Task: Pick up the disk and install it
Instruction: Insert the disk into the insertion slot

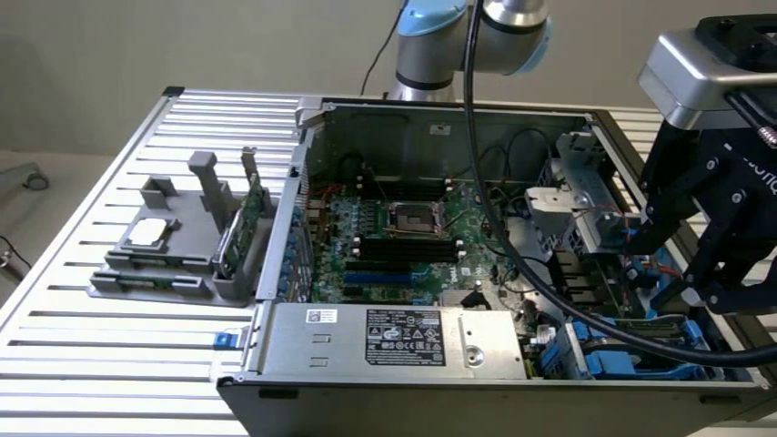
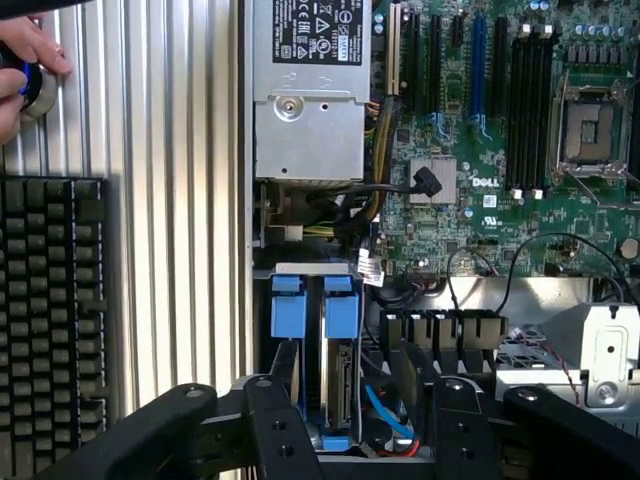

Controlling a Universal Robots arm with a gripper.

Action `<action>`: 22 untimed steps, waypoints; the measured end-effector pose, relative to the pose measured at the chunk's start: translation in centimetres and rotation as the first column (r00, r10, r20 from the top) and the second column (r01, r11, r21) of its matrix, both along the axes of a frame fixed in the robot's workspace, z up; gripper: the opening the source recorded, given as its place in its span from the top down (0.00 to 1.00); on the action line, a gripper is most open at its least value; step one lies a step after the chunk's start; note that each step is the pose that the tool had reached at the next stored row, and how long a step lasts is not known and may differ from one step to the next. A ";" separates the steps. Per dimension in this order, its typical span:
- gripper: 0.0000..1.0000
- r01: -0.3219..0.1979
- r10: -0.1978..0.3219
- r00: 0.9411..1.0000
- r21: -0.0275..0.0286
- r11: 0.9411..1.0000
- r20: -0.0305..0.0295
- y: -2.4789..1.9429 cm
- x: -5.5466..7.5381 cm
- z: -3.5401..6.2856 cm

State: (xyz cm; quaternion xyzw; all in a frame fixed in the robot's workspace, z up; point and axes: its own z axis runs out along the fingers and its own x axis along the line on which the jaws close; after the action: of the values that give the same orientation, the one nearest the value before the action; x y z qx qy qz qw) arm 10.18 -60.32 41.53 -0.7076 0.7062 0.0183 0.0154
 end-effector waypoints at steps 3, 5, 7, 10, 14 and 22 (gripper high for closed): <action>0.47 0.000 0.000 1.000 0.000 1.000 0.000 0.00 0.0 -0.01; 0.47 0.000 0.000 1.000 0.000 1.000 0.000 0.00 0.0 0.04; 0.47 0.000 0.000 1.000 0.000 1.000 0.000 -0.01 0.0 0.31; 0.47 0.000 0.000 1.000 0.000 1.000 0.000 -0.01 0.0 0.78; 0.56 0.000 0.000 1.000 0.000 1.000 0.000 -0.01 0.0 1.20; 0.89 -0.001 0.001 1.000 0.001 1.000 0.000 -0.01 1.6 1.23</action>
State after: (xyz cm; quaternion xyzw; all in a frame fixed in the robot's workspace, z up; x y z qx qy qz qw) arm 11.74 -60.33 42.76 -0.7078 0.7060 0.0187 0.0158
